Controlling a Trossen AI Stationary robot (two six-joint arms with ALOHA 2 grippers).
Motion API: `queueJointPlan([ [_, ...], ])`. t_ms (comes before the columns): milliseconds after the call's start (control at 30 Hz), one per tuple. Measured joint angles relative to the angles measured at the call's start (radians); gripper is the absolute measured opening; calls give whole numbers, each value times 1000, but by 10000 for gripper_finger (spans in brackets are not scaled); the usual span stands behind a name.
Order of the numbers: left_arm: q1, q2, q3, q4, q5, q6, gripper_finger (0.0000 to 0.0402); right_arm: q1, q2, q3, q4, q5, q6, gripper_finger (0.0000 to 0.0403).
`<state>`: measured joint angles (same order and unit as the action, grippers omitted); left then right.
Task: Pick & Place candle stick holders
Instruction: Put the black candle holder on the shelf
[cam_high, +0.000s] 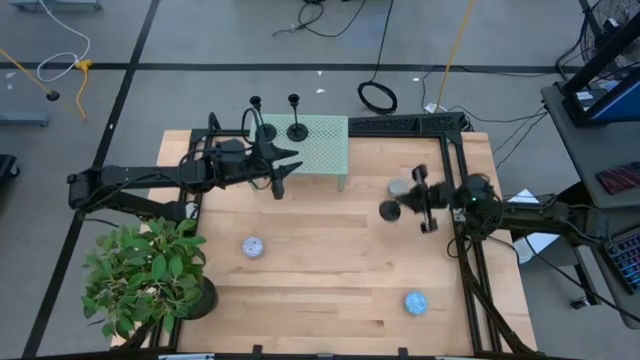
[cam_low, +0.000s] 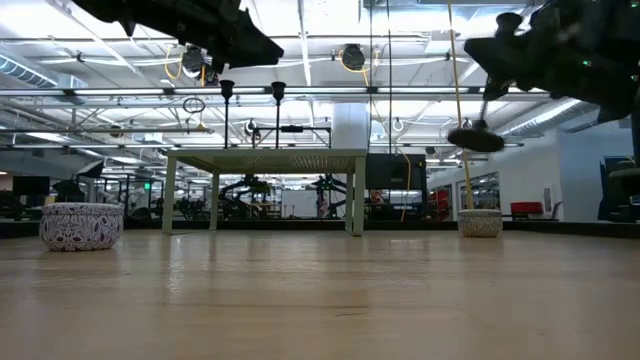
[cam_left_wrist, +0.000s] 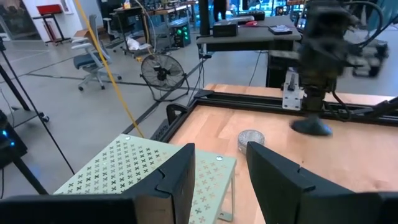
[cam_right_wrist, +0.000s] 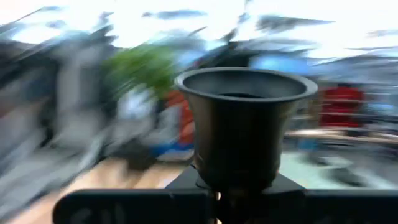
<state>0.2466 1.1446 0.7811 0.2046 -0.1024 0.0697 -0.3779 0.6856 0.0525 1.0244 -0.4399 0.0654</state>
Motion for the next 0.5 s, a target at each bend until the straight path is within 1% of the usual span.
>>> queueJointPlan([
  [100, -11, 0, 0, -4, 0, 1, 152, 11, 47, 0, 127, 233, 90, 6],
  [200, -27, 0, 0, -14, 1, 1, 152, 50, 110, 30, 189, 369, 117, 8],
  [233, -32, 0, 0, -14, 1, 1, 152, 66, 134, 49, 172, 386, 117, 8],
  [333, -48, 0, 0, -14, 1, 5, 152, 119, 235, 168, 176, 387, 60, 6],
  [400, -59, 0, 0, -18, 1, 5, 152, 145, 311, 265, 160, 388, 10, 6],
  [500, -82, 0, 0, -26, 1, 5, 152, 157, 430, 421, 79, 392, -44, 7],
])
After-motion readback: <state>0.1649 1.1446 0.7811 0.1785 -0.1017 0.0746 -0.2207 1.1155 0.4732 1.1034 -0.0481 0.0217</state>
